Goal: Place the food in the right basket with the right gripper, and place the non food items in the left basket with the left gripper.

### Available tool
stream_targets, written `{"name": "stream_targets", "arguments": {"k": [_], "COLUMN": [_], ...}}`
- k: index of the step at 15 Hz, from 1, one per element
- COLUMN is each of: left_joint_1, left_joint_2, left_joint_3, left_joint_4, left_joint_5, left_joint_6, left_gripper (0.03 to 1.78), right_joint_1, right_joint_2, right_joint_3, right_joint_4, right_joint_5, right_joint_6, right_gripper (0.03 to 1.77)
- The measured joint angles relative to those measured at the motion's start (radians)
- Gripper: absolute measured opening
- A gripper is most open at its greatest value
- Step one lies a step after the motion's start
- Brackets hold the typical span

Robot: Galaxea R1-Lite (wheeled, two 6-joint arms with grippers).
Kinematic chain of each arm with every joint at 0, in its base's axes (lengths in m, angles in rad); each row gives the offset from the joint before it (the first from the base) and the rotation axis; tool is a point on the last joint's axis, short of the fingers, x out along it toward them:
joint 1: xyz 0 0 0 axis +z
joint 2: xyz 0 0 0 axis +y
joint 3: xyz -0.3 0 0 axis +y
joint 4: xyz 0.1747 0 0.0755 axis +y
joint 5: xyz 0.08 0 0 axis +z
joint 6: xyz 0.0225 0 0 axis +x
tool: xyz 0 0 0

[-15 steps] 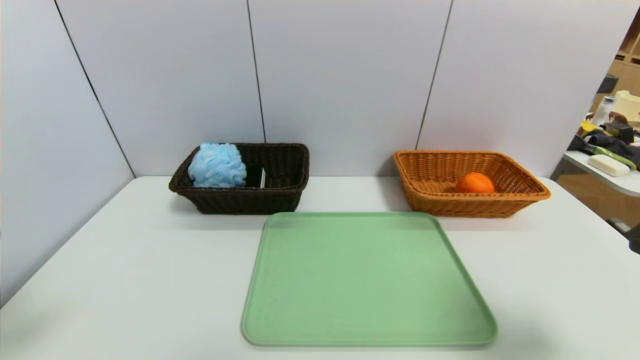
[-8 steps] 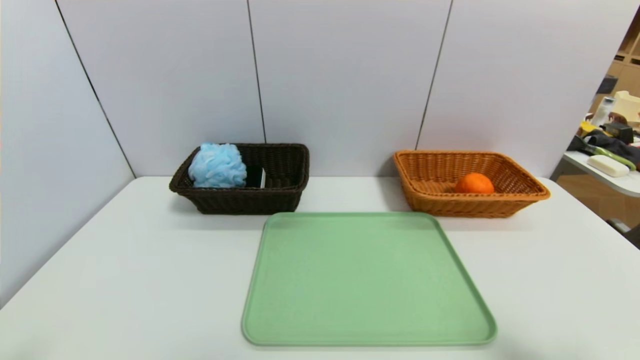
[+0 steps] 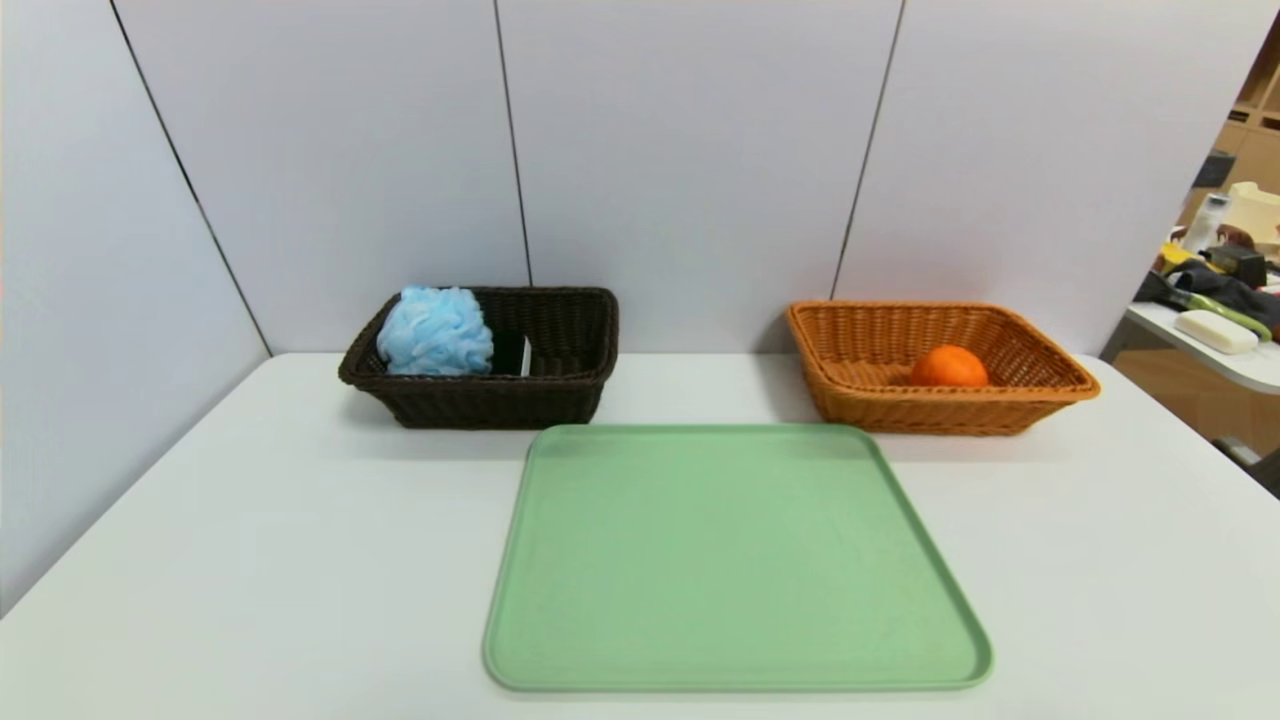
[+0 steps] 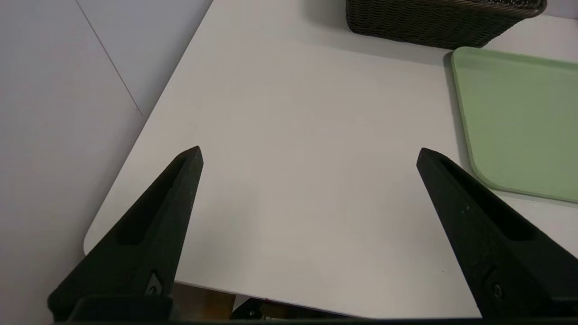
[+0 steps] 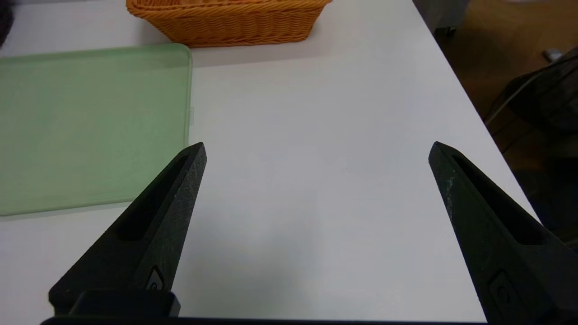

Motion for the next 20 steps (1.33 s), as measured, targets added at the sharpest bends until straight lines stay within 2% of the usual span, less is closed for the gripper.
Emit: {"name": "stream_targets", "arguments": {"k": [3,7,13,15,20], "left_joint_1": [0.0,0.0,-0.004,-0.006,-0.008], "left_joint_2": [-0.07,-0.156,-0.288,-0.322,-0.345], "left_joint_3": [0.031,0.08,0.137,0.193,0.356], "left_joint_4": [0.027,-0.037,-0.156,-0.243,-0.576], "left_joint_5": [0.001,0.004,0.029,0.032,0.028], "left_joint_6": [0.039,0.085,0.163,0.184,0.237], "left_gripper": [1.69,1.69,1.69,1.69,1.69], "right_joint_1": [-0.006,-0.008,-0.015,-0.016,-0.016], "right_joint_2": [-0.104,-0.242,-0.408,-0.433,-0.472], "right_joint_3": [0.051,0.098,0.104,0.136,0.259], "right_joint_4": [0.01,0.01,-0.032,-0.106,-0.36], "right_joint_5": [0.0,0.008,0.123,0.141,0.168], "right_joint_6": [-0.007,-0.054,-0.161,-0.199,-0.269], "right_gripper": [1.7,1.7,1.7,1.7,1.7]}}
